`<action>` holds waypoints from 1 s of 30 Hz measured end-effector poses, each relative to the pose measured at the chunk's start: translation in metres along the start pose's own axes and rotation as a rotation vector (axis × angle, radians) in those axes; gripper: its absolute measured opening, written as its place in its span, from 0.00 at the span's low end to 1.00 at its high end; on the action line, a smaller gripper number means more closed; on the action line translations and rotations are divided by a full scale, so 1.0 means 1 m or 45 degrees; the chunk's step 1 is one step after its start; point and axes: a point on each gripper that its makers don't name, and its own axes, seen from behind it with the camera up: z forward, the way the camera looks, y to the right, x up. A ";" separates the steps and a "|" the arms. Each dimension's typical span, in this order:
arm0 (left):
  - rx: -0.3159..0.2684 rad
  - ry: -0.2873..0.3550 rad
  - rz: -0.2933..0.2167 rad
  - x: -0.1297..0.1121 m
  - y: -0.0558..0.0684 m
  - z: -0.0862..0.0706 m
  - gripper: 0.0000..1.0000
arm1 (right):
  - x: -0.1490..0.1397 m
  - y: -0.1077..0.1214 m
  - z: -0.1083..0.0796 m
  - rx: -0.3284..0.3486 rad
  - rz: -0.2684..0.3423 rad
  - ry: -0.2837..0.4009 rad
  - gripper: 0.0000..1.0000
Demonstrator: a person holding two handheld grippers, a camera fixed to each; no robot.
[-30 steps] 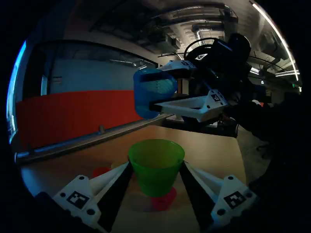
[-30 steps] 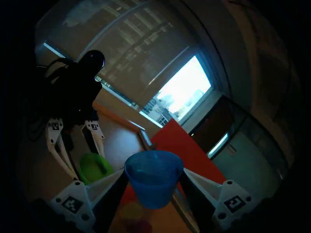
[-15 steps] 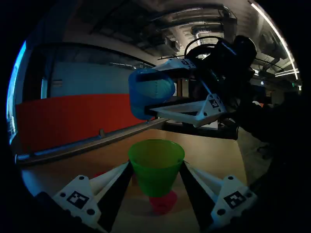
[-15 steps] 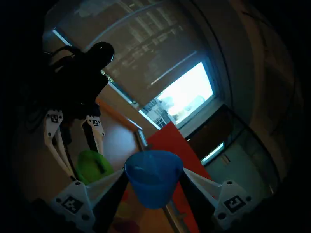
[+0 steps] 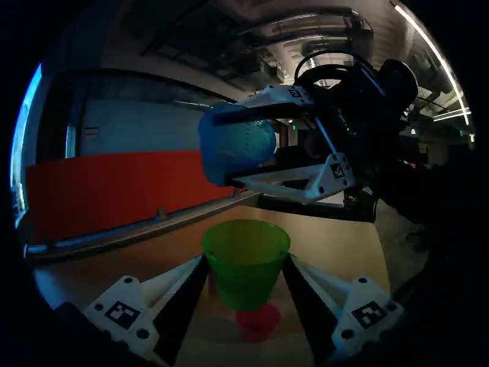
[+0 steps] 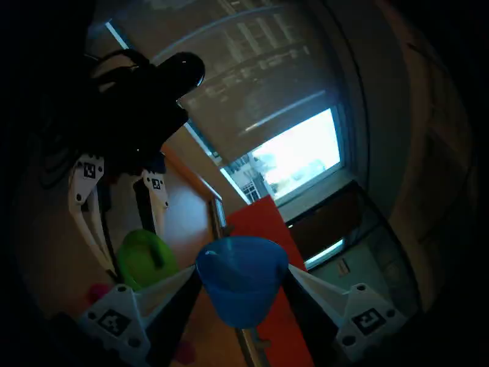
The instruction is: Pour water
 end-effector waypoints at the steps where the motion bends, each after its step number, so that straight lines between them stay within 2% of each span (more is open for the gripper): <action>1: -0.001 0.001 0.001 0.000 0.000 0.000 0.83 | 0.000 0.001 0.000 -0.001 -0.013 -0.005 0.89; 9: 0.002 -0.001 0.025 0.002 0.000 0.001 0.83 | 0.005 0.006 0.001 -0.017 -0.096 -0.006 0.89; 18: 0.004 0.009 0.011 0.001 -0.001 0.001 0.83 | 0.004 0.014 0.001 -0.044 -0.166 -0.017 0.89; 30: 0.001 0.005 0.013 0.002 0.001 0.000 0.83 | 0.002 0.019 0.000 -0.076 -0.225 -0.028 0.89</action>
